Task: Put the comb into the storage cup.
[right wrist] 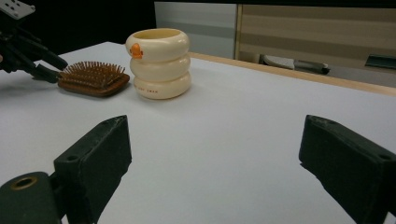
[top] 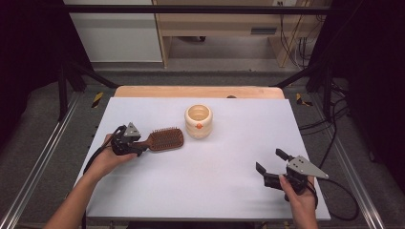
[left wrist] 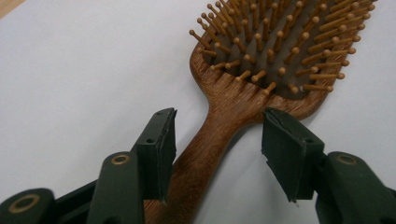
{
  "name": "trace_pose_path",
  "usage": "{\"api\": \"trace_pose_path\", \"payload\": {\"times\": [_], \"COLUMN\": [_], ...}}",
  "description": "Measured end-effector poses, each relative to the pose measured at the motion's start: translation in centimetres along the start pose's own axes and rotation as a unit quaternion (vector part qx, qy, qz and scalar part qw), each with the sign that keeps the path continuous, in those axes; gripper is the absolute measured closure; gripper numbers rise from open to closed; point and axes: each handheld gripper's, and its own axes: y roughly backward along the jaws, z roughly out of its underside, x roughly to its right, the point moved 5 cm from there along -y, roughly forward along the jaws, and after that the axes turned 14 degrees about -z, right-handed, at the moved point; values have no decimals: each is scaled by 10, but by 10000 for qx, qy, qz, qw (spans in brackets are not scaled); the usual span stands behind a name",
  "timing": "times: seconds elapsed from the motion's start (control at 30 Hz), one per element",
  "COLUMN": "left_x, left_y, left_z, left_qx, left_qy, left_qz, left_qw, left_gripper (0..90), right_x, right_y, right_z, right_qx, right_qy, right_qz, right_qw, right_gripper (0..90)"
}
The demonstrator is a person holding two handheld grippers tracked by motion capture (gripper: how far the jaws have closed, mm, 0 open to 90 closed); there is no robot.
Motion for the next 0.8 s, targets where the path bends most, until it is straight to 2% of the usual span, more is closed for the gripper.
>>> {"api": "trace_pose_path", "payload": {"times": [0.27, 0.53, 0.8], "left_x": [1, 5, 7], "left_y": [-1, 1, 3], "left_z": [3, 5, 6], "left_qx": [-53, -125, -191], "left_qy": [-55, -102, -162], "left_qz": [63, 239, 387], "left_qw": [10000, 9996, 9989], "left_gripper": [486, 543, 598], "right_x": [0, 3, 3], "right_y": [0, -5, -4], "right_z": [1, 4, 4], "right_qx": [-24, -151, -140], "right_qy": [-12, -15, -54], "right_qz": [-13, -39, -19], "right_qw": [10000, 9999, 9999], "right_gripper": [96, 97, 97]}}
